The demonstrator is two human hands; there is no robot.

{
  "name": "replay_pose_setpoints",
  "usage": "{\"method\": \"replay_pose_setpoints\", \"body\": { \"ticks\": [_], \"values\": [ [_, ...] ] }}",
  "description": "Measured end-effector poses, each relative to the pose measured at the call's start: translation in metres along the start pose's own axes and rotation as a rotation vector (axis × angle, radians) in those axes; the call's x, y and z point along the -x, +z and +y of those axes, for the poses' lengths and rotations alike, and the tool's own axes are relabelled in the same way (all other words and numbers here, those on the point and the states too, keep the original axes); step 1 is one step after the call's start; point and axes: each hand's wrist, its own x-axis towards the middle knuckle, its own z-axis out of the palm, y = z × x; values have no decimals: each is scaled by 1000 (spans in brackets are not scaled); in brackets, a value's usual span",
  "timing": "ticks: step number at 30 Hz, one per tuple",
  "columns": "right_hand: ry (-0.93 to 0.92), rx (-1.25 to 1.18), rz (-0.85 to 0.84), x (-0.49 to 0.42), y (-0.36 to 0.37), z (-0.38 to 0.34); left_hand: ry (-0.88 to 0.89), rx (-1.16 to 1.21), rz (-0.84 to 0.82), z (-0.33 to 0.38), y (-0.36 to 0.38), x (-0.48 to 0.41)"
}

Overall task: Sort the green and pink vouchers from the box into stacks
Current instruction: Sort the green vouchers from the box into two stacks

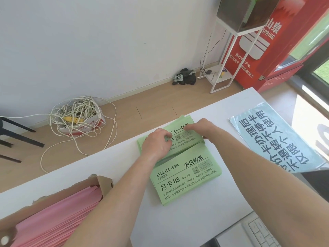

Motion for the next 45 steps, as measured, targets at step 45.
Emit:
{"method": "replay_pose_setpoints", "body": {
  "ticks": [45],
  "values": [
    [-236,-98,-124,13,-11,-26,-479,885,-112,17,-49,-11]
  ]
}}
